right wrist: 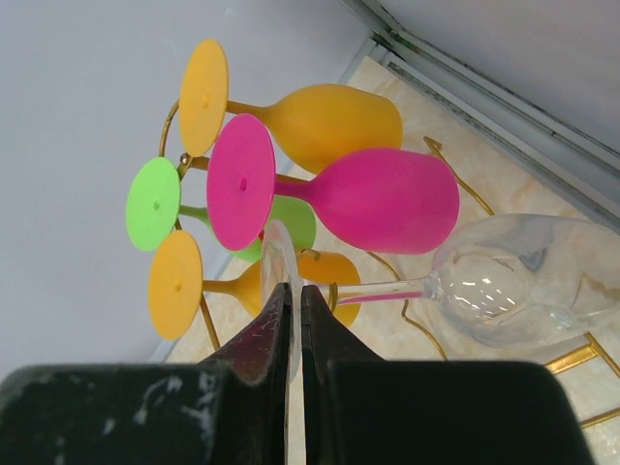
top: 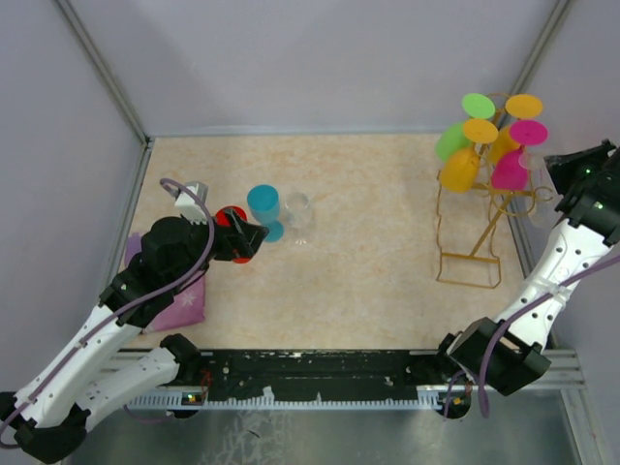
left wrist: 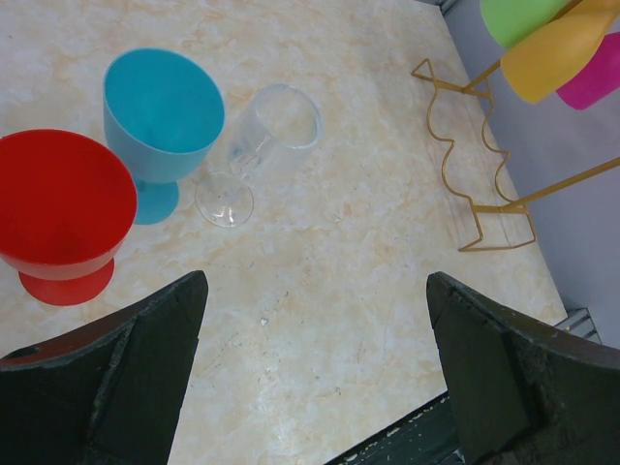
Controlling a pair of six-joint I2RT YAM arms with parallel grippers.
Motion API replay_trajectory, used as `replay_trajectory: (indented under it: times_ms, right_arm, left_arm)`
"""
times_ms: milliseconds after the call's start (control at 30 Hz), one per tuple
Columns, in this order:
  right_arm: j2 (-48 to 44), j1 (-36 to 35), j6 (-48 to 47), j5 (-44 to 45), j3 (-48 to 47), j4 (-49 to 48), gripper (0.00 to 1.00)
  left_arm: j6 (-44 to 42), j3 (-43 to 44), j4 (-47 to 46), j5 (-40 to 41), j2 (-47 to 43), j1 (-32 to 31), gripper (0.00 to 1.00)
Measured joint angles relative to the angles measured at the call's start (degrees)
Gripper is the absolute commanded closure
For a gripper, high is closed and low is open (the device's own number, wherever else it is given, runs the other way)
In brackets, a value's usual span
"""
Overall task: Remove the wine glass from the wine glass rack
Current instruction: Pick up the wine glass from the wine rack.
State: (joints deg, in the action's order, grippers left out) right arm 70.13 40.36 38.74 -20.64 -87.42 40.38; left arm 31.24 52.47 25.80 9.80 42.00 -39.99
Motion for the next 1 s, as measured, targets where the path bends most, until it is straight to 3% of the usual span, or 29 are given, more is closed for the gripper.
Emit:
replay_trajectory:
  times_ms: [367, 1000]
  right_arm:
    - [-3.1, 0.0, 5.3, 0.2, 2.6, -6.6, 1.0]
    - [-3.6, 0.0, 5.9, 1.6, 6.8, -10.9, 1.0]
  left_arm:
    - [0.0, 0.0, 0.0, 0.0, 0.0, 0.0, 0.01]
    - [0.3, 0.0, 0.1, 0.3, 0.0, 0.0, 0.01]
